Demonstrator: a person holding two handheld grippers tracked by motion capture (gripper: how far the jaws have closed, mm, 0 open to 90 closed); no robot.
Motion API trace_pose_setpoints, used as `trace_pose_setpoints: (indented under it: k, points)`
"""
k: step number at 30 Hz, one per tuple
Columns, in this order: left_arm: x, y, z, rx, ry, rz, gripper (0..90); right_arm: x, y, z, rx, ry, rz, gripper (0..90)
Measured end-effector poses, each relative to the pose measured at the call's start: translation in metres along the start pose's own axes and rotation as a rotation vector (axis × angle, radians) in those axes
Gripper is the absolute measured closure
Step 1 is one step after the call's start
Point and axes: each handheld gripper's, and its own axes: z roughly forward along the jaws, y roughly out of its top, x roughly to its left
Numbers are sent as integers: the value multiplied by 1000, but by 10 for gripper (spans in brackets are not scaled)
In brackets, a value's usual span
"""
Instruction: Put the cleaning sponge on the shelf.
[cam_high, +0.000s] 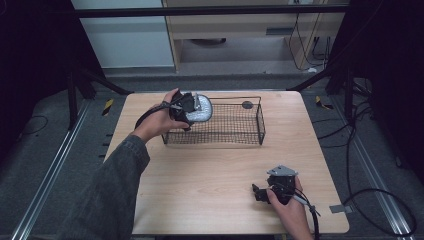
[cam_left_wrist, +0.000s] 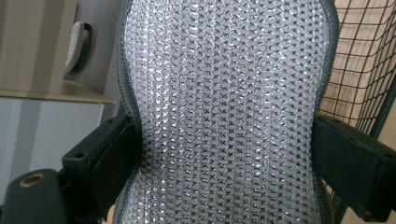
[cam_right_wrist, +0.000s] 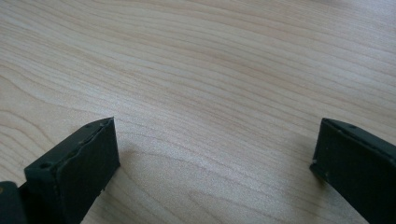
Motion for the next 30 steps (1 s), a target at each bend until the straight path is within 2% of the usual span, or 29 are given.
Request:
trace_pose_setpoints:
  k: [30]
  points:
    - [3, -7, 18, 25, -44, -34, 84, 0, 0, 0, -2, 1, 0, 6]
